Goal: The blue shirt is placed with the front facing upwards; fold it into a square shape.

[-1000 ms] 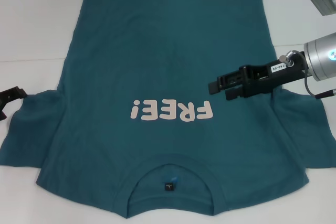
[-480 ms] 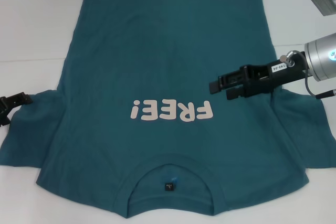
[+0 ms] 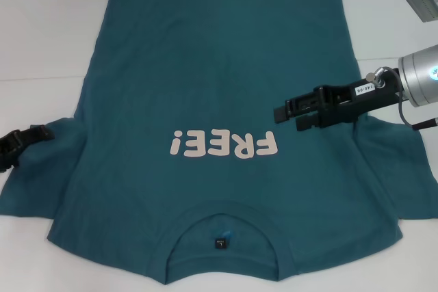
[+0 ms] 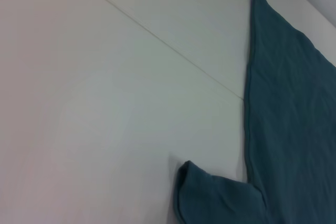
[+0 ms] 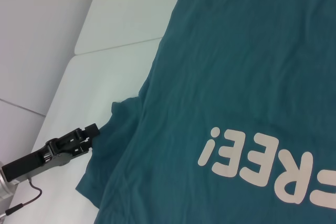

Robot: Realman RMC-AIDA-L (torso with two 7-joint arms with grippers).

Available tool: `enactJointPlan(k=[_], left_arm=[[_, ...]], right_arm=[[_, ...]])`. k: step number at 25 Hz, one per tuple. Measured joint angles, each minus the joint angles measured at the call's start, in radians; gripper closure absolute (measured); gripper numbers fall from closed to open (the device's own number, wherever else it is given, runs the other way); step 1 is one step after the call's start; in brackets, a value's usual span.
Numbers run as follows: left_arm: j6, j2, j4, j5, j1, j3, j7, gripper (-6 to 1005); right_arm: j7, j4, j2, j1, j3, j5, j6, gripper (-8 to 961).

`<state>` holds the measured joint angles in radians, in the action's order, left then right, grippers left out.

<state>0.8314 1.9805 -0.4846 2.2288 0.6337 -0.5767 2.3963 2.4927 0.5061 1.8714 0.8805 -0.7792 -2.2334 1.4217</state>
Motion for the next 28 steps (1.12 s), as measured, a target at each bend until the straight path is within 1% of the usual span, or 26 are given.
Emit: enactJointPlan(k=[16, 27, 28], left_arm=[[0.020, 0.000, -0.005, 0.001, 0.004, -0.019, 0.000, 143], [0.018, 0.001, -0.010, 0.029, 0.007, -0.030, 0.004, 381], [0.018, 0.001, -0.011, 0.029, 0.007, -0.029, 0.003, 425]], right_arm=[[0.000, 0.000, -0.001, -0.002, 0.001, 0.004, 0.000, 221], [0.000, 0.000, -0.002, -0.002, 0.005, 0.007, -0.002, 221], [0.000, 0.000, -0.002, -0.002, 0.006, 0.007, -0.002, 221]])
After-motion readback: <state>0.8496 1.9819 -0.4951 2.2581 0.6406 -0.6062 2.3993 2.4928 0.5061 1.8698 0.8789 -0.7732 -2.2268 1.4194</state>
